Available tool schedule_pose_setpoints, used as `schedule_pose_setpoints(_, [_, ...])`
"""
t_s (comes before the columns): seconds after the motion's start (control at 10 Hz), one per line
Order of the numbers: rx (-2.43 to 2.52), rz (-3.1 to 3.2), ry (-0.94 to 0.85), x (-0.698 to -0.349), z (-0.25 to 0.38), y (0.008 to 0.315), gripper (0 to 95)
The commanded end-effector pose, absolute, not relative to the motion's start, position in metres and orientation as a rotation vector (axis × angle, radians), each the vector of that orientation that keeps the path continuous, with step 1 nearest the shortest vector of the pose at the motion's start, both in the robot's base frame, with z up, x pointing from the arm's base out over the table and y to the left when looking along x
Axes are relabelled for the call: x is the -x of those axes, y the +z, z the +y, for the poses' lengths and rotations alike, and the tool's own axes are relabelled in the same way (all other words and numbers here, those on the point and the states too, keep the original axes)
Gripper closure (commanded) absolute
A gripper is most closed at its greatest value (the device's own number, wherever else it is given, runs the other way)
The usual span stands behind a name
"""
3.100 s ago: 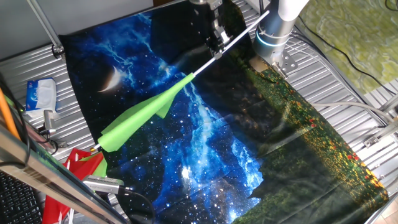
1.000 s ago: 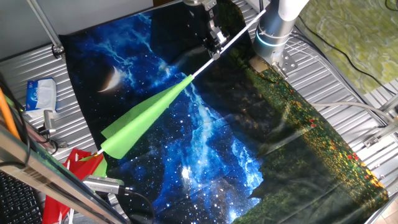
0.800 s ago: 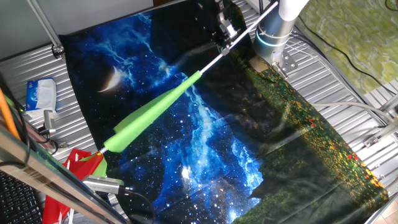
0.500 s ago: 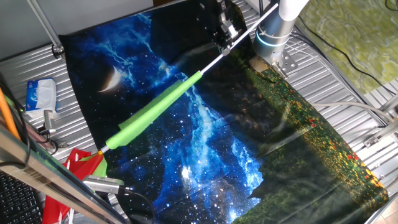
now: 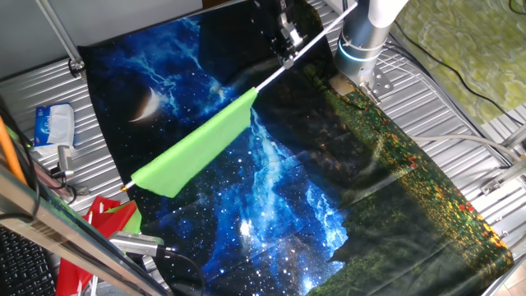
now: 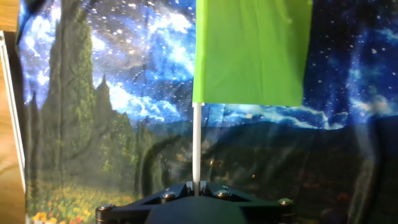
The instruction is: Wave the flag
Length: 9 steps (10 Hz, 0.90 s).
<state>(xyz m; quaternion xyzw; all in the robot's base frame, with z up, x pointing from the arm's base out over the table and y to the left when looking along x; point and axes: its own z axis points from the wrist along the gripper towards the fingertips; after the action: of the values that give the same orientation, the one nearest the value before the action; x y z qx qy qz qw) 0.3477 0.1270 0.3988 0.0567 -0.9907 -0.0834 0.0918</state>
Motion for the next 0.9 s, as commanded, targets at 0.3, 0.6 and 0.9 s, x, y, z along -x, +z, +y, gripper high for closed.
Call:
schedule_pose_setpoints(0.3, [-0.338, -2.901, -0.239, -0.346, 0.098, 0.369, 95.0])
schedule_pose_setpoints(0.6, [-0.686, -2.852, -0.265, -0.340, 0.086, 0.354, 95.0])
schedule_pose_setpoints(0.9, [-1.001, -2.762, -0.277, -0.339, 0.085, 0.353, 95.0])
